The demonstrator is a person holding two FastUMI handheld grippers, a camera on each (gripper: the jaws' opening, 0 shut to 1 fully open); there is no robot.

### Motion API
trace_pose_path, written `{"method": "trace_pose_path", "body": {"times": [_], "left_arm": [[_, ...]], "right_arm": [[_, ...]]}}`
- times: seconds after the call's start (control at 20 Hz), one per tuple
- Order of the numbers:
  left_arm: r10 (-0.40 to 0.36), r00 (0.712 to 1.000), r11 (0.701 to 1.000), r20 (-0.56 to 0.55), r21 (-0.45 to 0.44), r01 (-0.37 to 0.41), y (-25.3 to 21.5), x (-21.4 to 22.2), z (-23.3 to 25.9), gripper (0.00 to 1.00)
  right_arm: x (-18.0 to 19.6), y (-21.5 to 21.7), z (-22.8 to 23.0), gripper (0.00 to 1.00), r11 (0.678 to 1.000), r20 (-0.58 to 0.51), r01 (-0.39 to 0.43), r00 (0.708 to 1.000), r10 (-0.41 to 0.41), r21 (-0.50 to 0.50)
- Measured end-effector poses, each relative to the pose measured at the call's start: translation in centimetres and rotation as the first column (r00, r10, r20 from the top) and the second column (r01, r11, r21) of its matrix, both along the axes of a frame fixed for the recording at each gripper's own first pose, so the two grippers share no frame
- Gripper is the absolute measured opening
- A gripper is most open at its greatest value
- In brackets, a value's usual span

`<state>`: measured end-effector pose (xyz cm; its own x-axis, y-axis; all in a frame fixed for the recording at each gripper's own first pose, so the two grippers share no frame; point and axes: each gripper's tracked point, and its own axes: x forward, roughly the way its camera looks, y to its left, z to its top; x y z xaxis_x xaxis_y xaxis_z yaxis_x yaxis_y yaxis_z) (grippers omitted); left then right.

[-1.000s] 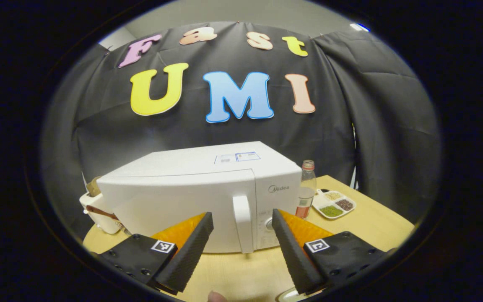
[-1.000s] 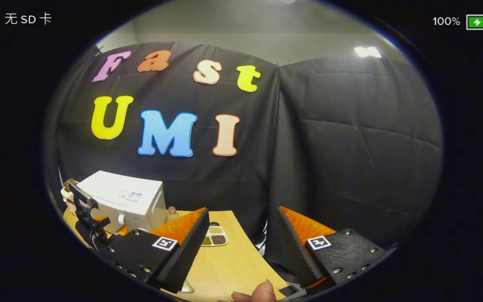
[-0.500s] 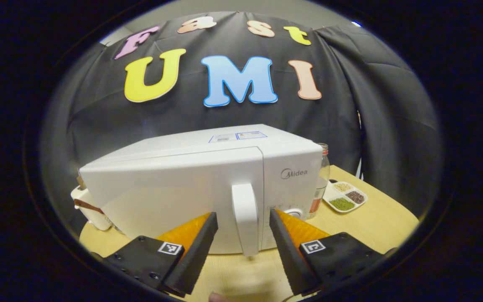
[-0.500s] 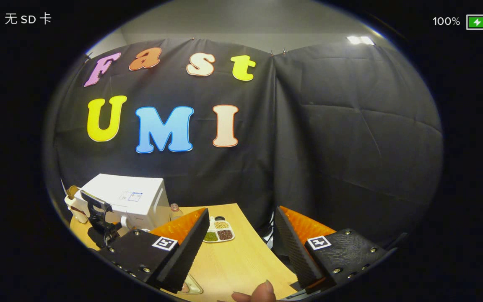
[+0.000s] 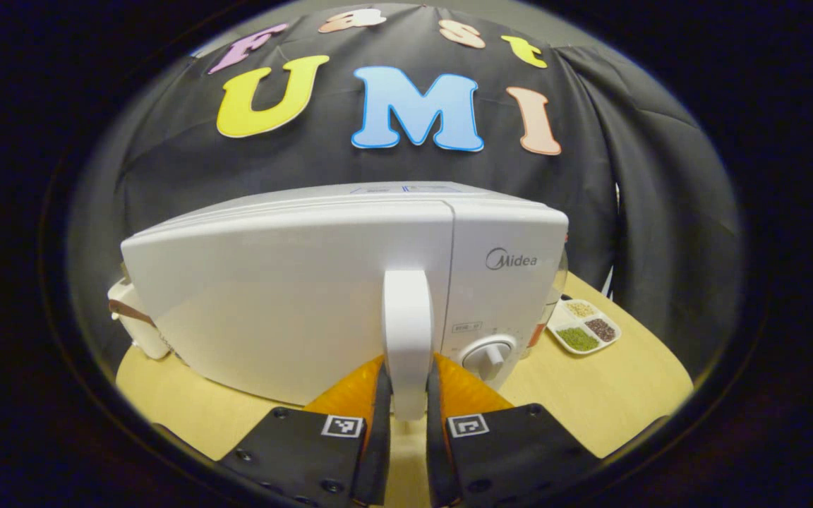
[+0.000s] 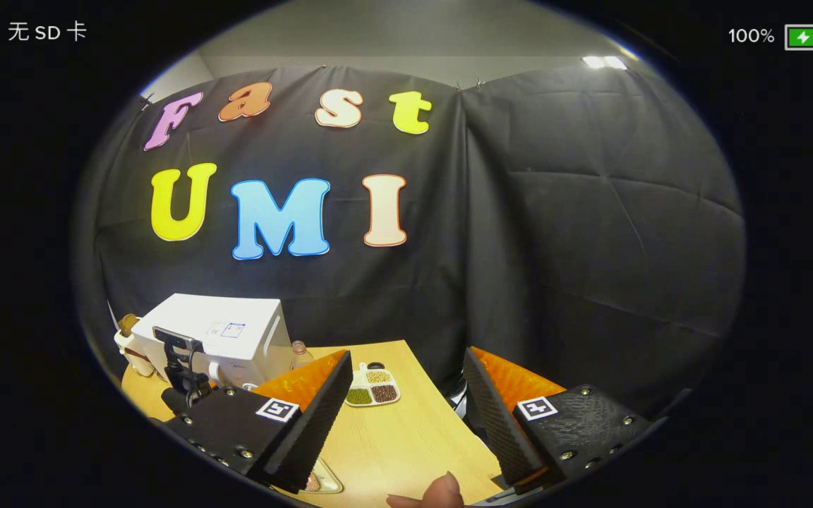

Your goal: Open the microwave oven with the left hand, put the food in, and close the microwave oven.

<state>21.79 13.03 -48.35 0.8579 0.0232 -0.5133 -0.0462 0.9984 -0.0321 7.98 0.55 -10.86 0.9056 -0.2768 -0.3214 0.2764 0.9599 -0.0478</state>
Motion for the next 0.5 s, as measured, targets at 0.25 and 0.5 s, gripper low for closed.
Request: {"method": "trace_pose_path", "body": {"times": [0.25, 0.5], "left_arm": [[-0.039, 0.999, 0.999, 0.01, -0.009, 0.039, 0.0, -0.1, 0.2, 0.15], [-0.054, 0.998, 0.998, 0.02, 0.024, 0.054, 0.5, -4.8, 1.0, 0.15]], "right_arm": [[1.1, 1.9, -0.3, 0.96, 0.996, 0.016, -0.061, 0.998, 0.06, 0.067], [0.1, 1.2, -0.4, 0.96, 0.996, 0.038, -0.055, 0.998, 0.053, 0.066]]}}
